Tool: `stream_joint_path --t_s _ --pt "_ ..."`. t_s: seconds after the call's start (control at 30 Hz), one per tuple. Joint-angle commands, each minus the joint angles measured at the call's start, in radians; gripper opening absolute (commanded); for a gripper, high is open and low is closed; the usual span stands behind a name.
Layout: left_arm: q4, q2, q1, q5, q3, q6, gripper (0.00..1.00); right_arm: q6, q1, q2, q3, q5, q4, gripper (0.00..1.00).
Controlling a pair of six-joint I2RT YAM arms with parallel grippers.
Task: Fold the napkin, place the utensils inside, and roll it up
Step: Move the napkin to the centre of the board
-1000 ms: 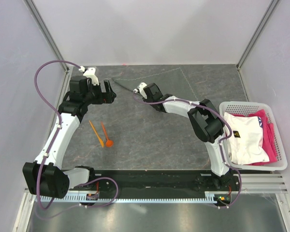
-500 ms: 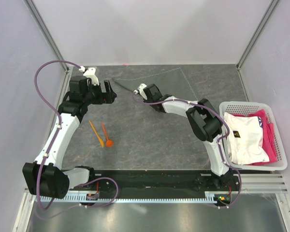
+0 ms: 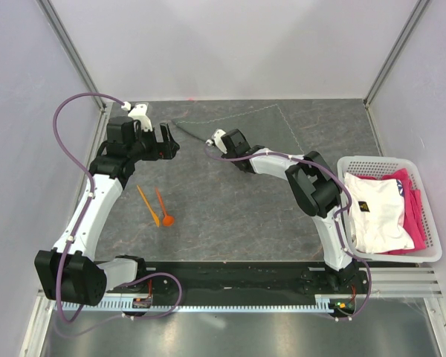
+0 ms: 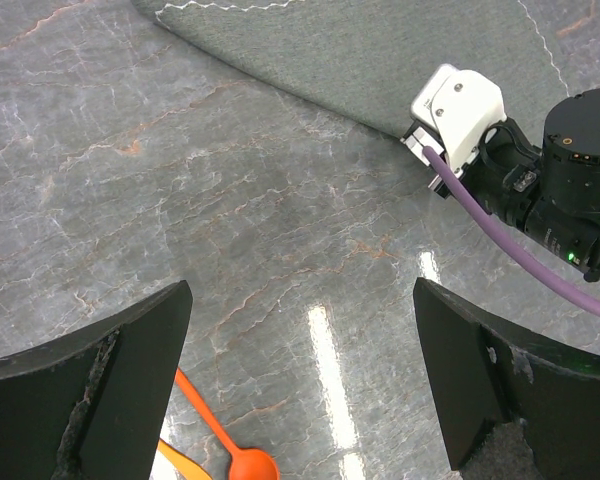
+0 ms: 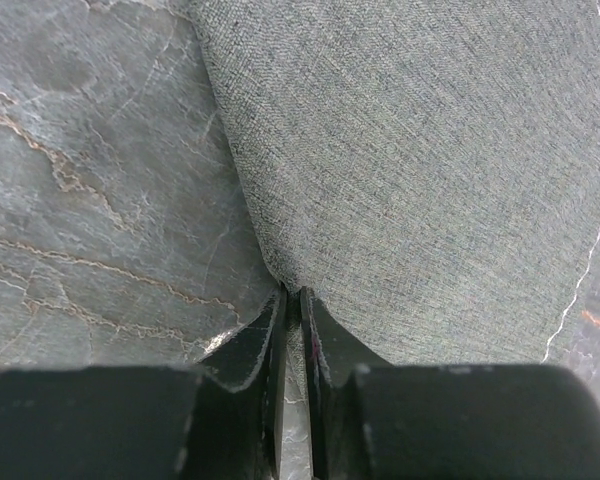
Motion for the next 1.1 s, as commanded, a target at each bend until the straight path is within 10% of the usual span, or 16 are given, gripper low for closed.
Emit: stream_joint_path --t_s 0.0,0.37,1.07 --pt "0.020 -0.031 0.003 0.010 0.008 -0.028 1.00 -0.017 -0.004 0.028 0.006 -0.032 -0.001 0.17" --pt "0.020 -0.040 0.003 0.008 0.009 -0.034 1.00 0.049 0.032 -0.031 -0.028 -0.087 -0.061 0.00" --pt "0.019 -0.094 0.003 -0.050 0.008 -0.033 1.00 0.530 0.291 -0.139 -0.137 -0.050 -0.195 0.00"
